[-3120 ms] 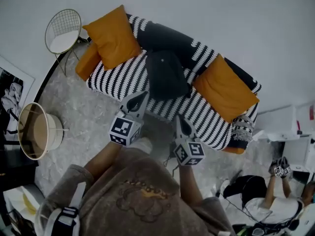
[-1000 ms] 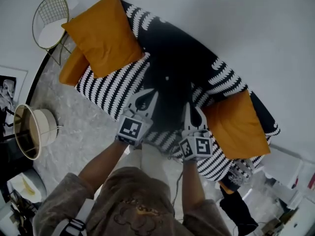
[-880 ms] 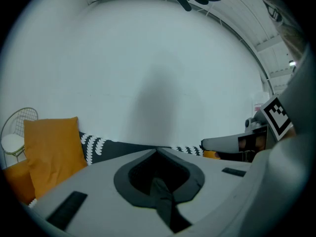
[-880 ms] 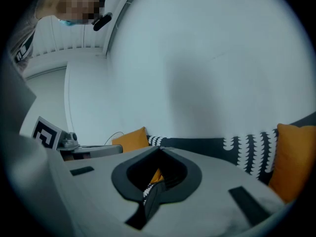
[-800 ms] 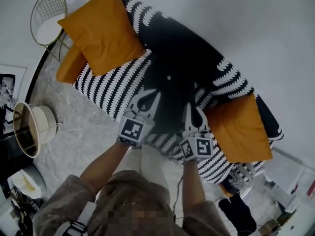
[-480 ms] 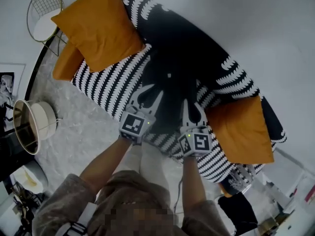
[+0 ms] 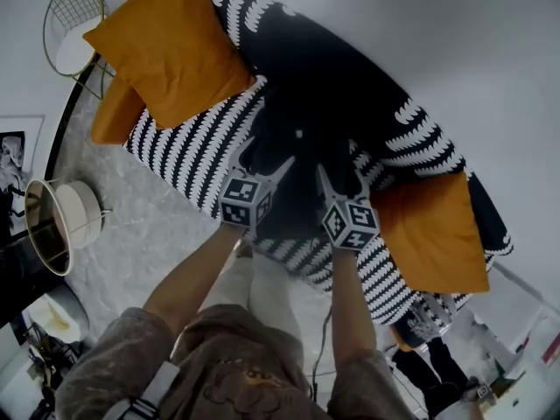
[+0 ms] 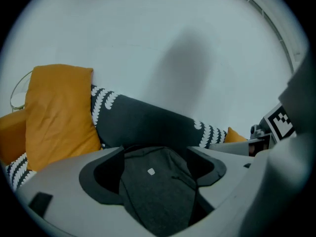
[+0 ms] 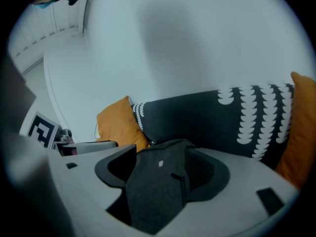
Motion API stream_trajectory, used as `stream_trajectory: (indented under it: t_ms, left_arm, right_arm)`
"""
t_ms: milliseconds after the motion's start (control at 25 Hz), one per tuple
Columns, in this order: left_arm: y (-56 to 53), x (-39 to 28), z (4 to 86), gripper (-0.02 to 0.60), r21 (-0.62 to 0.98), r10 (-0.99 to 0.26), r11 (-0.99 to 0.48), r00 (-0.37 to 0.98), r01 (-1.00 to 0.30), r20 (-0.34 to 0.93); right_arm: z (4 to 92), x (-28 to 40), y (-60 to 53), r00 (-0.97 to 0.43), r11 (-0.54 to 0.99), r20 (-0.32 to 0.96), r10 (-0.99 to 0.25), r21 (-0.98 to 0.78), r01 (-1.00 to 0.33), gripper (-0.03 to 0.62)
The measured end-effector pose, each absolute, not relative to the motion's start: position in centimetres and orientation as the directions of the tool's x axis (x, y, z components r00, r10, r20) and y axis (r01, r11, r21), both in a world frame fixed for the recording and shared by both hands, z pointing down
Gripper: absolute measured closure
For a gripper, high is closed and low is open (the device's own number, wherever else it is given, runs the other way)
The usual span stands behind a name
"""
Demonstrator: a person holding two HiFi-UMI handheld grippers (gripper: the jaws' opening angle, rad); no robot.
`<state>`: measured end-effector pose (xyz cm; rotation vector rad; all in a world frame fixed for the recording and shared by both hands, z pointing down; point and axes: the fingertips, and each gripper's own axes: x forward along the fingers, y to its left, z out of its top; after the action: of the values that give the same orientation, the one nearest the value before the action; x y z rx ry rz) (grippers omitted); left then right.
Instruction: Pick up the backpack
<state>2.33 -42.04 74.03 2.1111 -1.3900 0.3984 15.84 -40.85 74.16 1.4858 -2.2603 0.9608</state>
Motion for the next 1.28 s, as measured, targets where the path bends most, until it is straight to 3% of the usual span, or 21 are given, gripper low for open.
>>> stream_trajectory:
  t_ms: [360,600,720,1040,1160,1280]
  left_arm:
    - [-40.5,-0.2,85.6,0.169,0.3,-0.604,-0.041,0.263,-0.953,0.752]
    - [-39.6,-1.8,90.3,0.147,0.311,-0.517,0.076,0.229,-0.947,0.825]
    - [-39.6,-1.7,90.5,0.15,0.347,-0.505,0.097,0.254,-0.933,0.825]
    - [-39.4,-0.4,90.5,0.155,0.367,-0.495,0.07,0.287,-0.927,0.82]
    - [-39.6,-0.4,90.3,0.158,0.363,-0.486,0.055,0.293,-0.93,0.824]
    - [-39.2,0.1,89.9,0.256,0.36,-0.45,0.016,0.315,-0.933,0.836]
  right_arm:
    - [85.2,21.1,-41.8,-0.332,0.174,0.734,-0.592,-0.285,-0.942,0.293]
    - [89.6,21.7,-42.2,-0.347,0.198,0.797,-0.493,-0.286,-0.938,0.293]
    - [90.8,21.5,-42.2,-0.356,0.215,0.822,-0.444,-0.288,-0.933,0.293]
    - [91.1,21.8,-42.0,-0.369,0.191,0.813,-0.45,-0.316,-0.929,0.29]
    - [90.8,21.3,-42.0,-0.392,0.206,0.808,-0.439,-0.334,-0.92,0.319]
    - [90.6,20.9,-41.4,-0.415,0.244,0.808,-0.418,-0.34,-0.908,0.383]
